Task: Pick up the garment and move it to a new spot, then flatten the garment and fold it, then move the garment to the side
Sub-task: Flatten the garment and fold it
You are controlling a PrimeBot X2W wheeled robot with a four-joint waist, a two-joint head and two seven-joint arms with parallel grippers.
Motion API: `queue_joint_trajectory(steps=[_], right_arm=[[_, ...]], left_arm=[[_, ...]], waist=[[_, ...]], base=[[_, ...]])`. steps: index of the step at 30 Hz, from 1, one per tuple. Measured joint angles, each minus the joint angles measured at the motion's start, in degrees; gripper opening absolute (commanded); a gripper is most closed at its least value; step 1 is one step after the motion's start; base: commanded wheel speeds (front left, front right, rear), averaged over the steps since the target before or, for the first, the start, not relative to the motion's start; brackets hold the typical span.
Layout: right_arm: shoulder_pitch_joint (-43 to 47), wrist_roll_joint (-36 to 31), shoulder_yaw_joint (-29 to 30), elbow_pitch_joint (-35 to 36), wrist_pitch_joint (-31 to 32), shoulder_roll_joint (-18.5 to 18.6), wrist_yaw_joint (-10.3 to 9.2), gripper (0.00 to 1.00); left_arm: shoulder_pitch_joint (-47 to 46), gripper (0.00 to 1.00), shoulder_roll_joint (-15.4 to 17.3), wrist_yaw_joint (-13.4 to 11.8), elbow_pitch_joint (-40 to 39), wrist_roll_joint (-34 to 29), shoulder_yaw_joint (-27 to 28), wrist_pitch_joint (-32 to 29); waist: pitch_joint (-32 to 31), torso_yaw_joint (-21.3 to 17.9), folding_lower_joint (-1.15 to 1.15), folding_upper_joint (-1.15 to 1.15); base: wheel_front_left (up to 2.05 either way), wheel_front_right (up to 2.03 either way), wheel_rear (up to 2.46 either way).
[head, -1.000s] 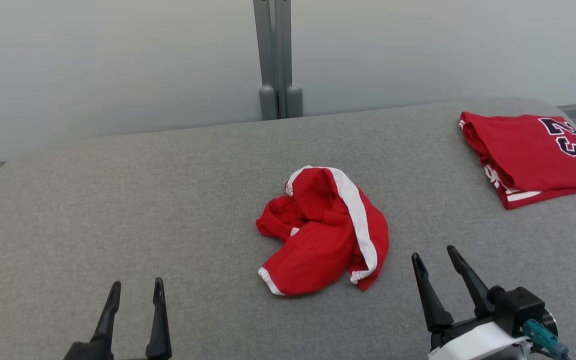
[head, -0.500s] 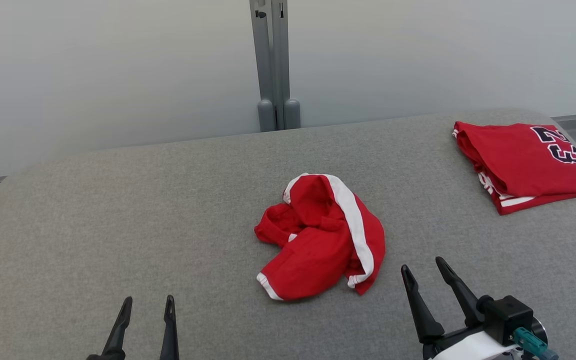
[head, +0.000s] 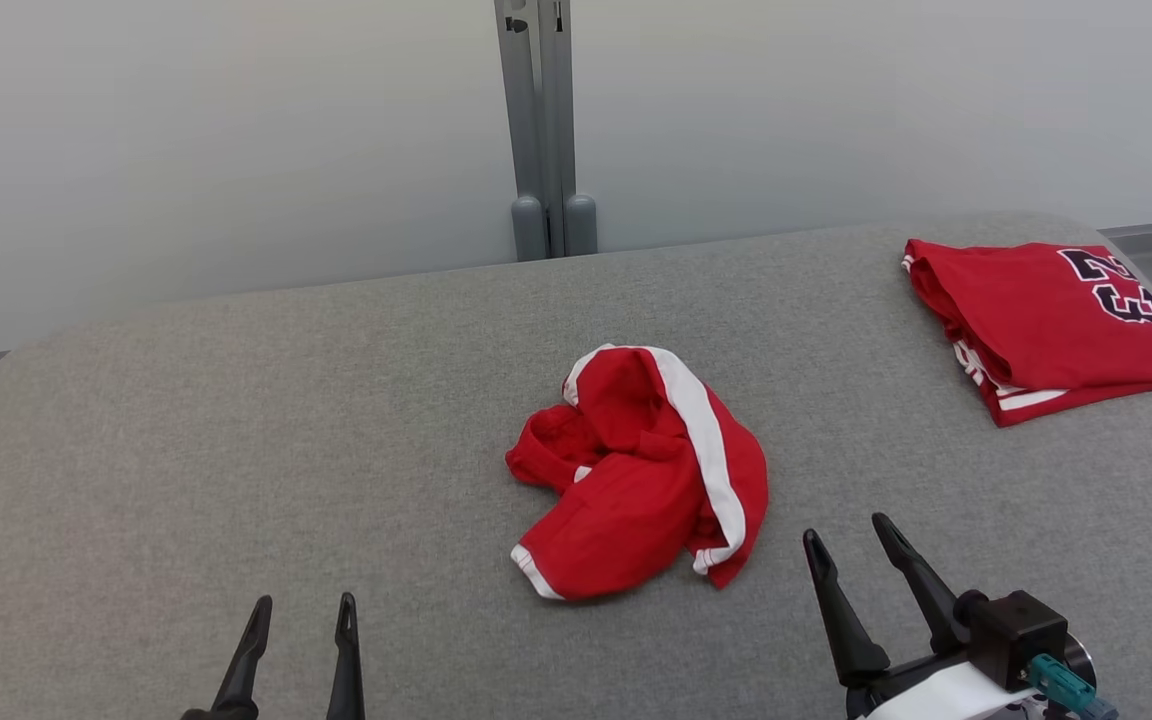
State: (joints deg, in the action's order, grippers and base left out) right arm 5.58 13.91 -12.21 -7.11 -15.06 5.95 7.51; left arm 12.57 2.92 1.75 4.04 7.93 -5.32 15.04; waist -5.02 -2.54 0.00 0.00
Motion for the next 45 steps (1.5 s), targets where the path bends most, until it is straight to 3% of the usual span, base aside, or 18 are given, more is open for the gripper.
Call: queue_joint_trajectory(steps=[39, 45], right_arm=[[-0.07, 0.02, 0.12, -0.29, 0.00, 0.07, 0.00, 1.00], [-0.09, 0.02, -0.07, -0.20, 0.00, 0.15, 0.00, 1.00]], left_arm=[[-0.64, 1.00, -0.03, -0.25, 1.30, -0.31, -0.77, 0.00], [-2.20, 1.00, 0.04, 1.40, 3.15, -1.67, -1.31, 0.00]], waist=[[-0.23, 0.10, 0.00, 0.00], [0.36, 0.00, 0.00, 0.00]], base=[[0.00, 0.00, 0.00], [0.00, 0.00, 0.00]])
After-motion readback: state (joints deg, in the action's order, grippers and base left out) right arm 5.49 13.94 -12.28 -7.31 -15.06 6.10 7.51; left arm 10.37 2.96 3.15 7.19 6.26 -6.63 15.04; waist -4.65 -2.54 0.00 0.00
